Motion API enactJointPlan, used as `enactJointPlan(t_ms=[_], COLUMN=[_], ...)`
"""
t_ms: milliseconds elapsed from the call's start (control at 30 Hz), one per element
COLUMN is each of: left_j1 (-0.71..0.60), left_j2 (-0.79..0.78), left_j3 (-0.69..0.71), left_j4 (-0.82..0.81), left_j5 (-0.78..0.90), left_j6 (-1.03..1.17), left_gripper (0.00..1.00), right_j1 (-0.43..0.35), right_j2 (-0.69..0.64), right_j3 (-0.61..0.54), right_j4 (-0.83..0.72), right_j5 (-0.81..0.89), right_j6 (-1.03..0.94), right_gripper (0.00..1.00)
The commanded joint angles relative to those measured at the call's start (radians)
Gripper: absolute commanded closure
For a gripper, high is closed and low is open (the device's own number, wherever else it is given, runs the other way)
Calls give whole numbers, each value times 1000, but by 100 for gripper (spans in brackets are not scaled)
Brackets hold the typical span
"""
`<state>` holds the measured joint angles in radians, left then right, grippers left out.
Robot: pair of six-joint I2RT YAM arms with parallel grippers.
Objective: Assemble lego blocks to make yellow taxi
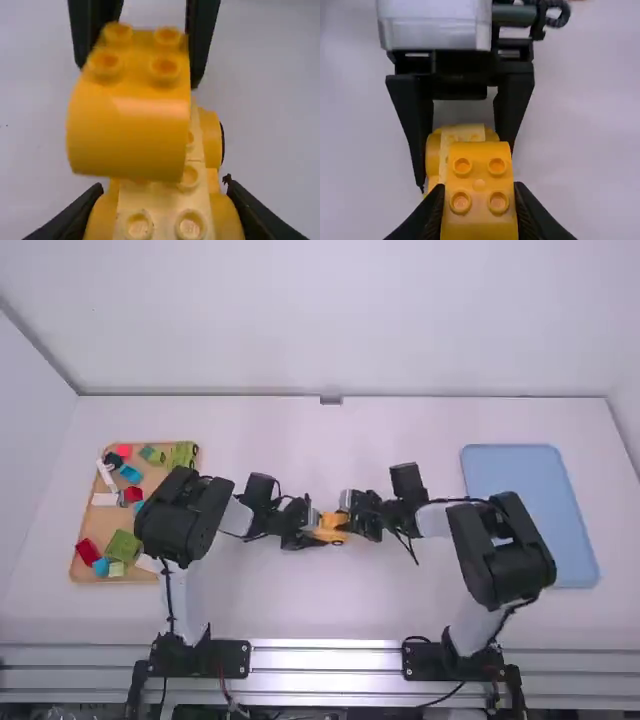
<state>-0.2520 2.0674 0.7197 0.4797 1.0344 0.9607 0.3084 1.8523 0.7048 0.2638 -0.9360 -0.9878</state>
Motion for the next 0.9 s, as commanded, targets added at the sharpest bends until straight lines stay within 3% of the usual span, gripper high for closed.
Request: enactJointPlan(t_ms=[0,233,567,867], left_j1=[-8,-9,-9,-9], left_j2=[11,11,11,11], left_j3=[7,7,7,6], left_j4=[-8,-7,8,0], left_j5=[-7,-7,-3,-4], left_j6=[-3,-4,-6,-29], left_gripper=[60,59,59,60], right_j1=[19,34,34,3], right_j2=[51,74,74,74], right_j3=[15,14,14,14], right_j4=[28,64,-37,26], right_j5=[-13,-38,36,55], right_j6=[-5,-4,-5,90], right_gripper=[96,97,97,100])
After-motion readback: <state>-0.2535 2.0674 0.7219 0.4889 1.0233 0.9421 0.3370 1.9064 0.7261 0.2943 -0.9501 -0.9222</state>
